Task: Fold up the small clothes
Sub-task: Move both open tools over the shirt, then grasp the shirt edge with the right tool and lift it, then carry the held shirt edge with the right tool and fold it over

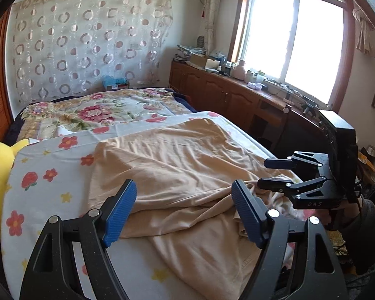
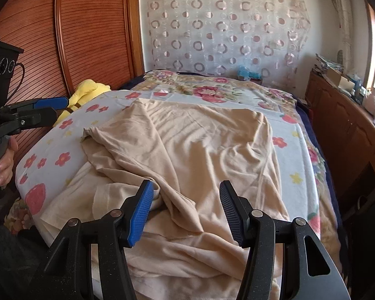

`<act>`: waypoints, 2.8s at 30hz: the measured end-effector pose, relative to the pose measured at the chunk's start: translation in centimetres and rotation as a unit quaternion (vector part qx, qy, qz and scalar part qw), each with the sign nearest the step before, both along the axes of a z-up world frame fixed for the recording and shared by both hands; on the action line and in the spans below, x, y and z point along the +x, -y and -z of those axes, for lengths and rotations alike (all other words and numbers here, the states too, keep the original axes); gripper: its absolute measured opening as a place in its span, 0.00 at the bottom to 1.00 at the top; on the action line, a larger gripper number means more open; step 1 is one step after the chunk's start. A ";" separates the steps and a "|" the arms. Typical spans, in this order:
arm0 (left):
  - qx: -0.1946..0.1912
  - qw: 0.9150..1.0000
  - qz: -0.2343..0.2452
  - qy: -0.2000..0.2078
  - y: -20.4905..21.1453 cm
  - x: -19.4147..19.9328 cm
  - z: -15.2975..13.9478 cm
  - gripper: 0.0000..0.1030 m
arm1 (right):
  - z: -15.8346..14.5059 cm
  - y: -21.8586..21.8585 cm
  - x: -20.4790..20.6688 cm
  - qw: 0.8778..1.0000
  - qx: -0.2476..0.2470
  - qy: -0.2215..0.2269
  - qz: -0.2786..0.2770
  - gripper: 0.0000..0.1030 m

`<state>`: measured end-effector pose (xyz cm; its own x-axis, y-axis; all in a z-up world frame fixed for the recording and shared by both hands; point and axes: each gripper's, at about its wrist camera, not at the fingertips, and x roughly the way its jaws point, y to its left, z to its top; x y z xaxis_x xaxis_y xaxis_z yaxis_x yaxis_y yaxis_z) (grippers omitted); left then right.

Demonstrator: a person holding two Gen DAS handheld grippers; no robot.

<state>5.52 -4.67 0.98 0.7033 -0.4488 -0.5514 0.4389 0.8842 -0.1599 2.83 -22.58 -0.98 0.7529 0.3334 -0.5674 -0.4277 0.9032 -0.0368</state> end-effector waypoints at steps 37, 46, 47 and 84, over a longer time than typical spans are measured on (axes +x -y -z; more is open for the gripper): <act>-0.014 0.999 -0.041 -0.009 -4.1 -1.0 2.9 0.77 | -3.3 -0.1 -2.2 0.999 -0.007 0.020 -0.043 0.09; -0.013 1.000 -0.027 0.001 -2.8 -1.5 2.7 0.77 | -1.2 5.0 -4.4 0.999 -0.033 -0.012 0.029 0.09; -0.012 1.000 -0.026 0.001 -2.6 -1.5 2.6 0.77 | -0.8 5.2 -4.3 0.998 -0.038 -0.019 0.036 0.09; -0.002 0.999 -0.055 -0.001 -4.0 -2.3 3.5 0.77 | 2.1 -7.4 5.7 0.994 -0.046 -0.040 -0.093 0.50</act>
